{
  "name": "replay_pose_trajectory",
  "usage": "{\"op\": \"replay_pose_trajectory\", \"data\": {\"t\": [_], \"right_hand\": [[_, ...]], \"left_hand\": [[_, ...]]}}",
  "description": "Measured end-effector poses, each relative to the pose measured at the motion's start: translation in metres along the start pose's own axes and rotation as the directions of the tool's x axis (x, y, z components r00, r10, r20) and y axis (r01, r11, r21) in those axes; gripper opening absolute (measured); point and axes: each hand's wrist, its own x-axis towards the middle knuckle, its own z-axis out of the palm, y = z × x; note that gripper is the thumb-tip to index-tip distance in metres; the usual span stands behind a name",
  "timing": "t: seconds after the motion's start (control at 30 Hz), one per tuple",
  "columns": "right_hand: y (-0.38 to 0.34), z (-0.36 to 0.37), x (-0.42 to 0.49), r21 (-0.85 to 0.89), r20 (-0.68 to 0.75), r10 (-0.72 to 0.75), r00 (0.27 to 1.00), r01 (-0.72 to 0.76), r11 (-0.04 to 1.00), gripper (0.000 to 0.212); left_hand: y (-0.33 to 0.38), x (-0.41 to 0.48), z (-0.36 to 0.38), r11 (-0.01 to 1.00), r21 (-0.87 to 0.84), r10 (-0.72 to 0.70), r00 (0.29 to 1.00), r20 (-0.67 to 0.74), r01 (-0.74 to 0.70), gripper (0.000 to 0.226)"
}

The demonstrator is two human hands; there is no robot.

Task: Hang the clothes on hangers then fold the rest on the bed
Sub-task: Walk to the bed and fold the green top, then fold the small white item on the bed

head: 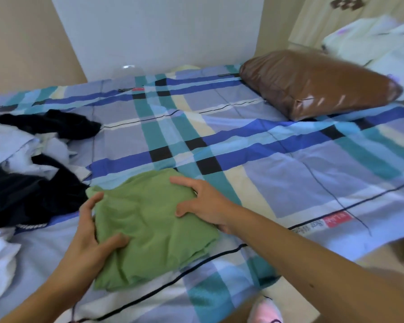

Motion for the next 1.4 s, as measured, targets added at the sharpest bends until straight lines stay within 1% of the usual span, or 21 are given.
{"op": "replay_pose_trajectory", "data": {"t": [0.17, 0.33, 0.5, 0.6, 0.67, 0.73, 0.8, 0.87, 0.93, 0.97, 1.0, 1.07, 1.1, 1.13, 1.17, 1.2, 1.23, 1.27, 1.3, 1.33, 1.4], "right_hand": [[-0.028, -0.062, -0.020, -0.127, -0.085, -0.150, 0.985, 0.139, 0.982, 0.084], [-0.036, -0.140, -0.042, -0.240, -0.231, -0.225, 0.947, 0.169, 0.956, 0.086], [-0.023, -0.232, -0.063, -0.459, -0.372, -0.300, 0.879, 0.107, 0.882, 0.094], [-0.008, -0.289, -0.076, -0.573, -0.460, -0.333, 0.823, 0.011, 0.819, 0.092], [0.004, -0.323, -0.083, -0.604, -0.510, -0.315, 0.800, -0.072, 0.794, 0.093], [0.023, -0.352, -0.084, -0.590, -0.568, -0.253, 0.783, -0.172, 0.789, 0.094], [0.055, -0.368, -0.078, -0.573, -0.615, -0.188, 0.766, -0.270, 0.774, 0.091], [0.097, -0.372, -0.068, -0.565, -0.668, -0.063, 0.741, -0.451, 0.691, 0.094], [0.128, -0.365, -0.063, -0.523, -0.713, 0.100, 0.694, -0.622, 0.583, 0.097], [0.135, -0.362, -0.061, -0.514, -0.731, 0.109, 0.674, -0.649, 0.561, 0.096], [0.138, -0.363, -0.059, -0.522, -0.752, 0.055, 0.657, -0.644, 0.559, 0.092], [0.130, -0.360, -0.057, -0.569, -0.772, -0.129, 0.623, -0.586, 0.577, 0.083], [0.127, -0.357, -0.054, -0.602, -0.752, -0.190, 0.631, -0.542, 0.586, 0.080], [0.126, -0.354, -0.051, -0.629, -0.720, -0.197, 0.666, -0.505, 0.591, 0.078], [0.130, -0.351, -0.047, -0.657, -0.672, -0.154, 0.724, -0.488, 0.574, 0.078], [0.136, -0.345, -0.044, -0.689, -0.618, -0.070, 0.783, -0.497, 0.528, 0.079], [0.145, -0.341, -0.043, -0.715, -0.575, 0.031, 0.817, -0.521, 0.466, 0.079], [0.151, -0.340, -0.044, -0.730, -0.556, 0.097, 0.826, -0.540, 0.419, 0.079], [0.151, -0.339, -0.045, -0.729, -0.553, 0.117, 0.825, -0.547, 0.412, 0.079], [0.148, -0.337, -0.046, -0.713, -0.561, 0.110, 0.820, -0.546, 0.440, 0.079], [0.129, -0.329, -0.044, -0.672, -0.589, 0.038, 0.807, -0.515, 0.532, 0.079]], "left_hand": [[0.030, 0.014, 0.054, 0.991, -0.104, 0.095, 0.990, 0.106, -0.084, 0.087], [0.066, 0.040, 0.127, 0.969, -0.201, 0.185, 0.958, 0.220, -0.141, 0.081], [0.100, 0.065, 0.213, 0.949, -0.192, 0.302, 0.896, 0.326, -0.250, 0.081], [0.112, 0.072, 0.271, 0.923, -0.205, 0.382, 0.842, 0.381, -0.326, 0.078], [0.117, 0.075, 0.314, 0.915, -0.236, 0.396, 0.834, 0.384, -0.327, 0.078], [0.114, 0.079, 0.356, 0.923, -0.246, 0.372, 0.854, 0.364, -0.297, 0.078], [0.096, 0.079, 0.386, 0.952, -0.243, 0.269, 0.887, 0.376, -0.185, 0.078], [0.070, 0.074, 0.408, 0.984, -0.175, 0.087, 0.908, 0.409, -0.016, 0.079], [0.047, 0.071, 0.419, 0.995, -0.073, -0.035, 0.927, 0.372, 0.067, 0.083], [0.042, 0.070, 0.420, 0.997, -0.032, -0.053, 0.937, 0.345, 0.068, 0.083], [0.041, 0.070, 0.421, 0.998, 0.012, -0.061, 0.943, 0.327, 0.060, 0.082], [0.047, 0.069, 0.419, 0.992, 0.124, -0.024, 0.949, 0.314, -0.016, 0.077], [0.049, 0.067, 0.416, 0.970, 0.215, 0.044, 0.953, 0.301, -0.112, 0.077], [0.048, 0.067, 0.414, 0.908, 0.309, 0.189, 0.936, 0.296, -0.281, 0.081], [0.049, 0.065, 0.412, 0.779, 0.427, 0.329, 0.879, 0.347, -0.460, 0.089], [0.047, 0.066, 0.410, 0.613, 0.516, 0.405, 0.799, 0.445, -0.599, 0.093], [0.043, 0.068, 0.409, 0.477, 0.552, 0.387, 0.728, 0.566, -0.684, 0.091], [0.038, 0.071, 0.409, 0.415, 0.567, 0.307, 0.696, 0.649, -0.712, 0.084], [0.034, 0.072, 0.406, 0.420, 0.576, 0.211, 0.693, 0.689, -0.701, 0.080], [0.033, 0.074, 0.404, 0.426, 0.582, 0.152, 0.689, 0.709, -0.693, 0.078], [0.039, 0.076, 0.394, 0.466, 0.574, 0.111, 0.688, 0.717, -0.673, 0.080]]}}
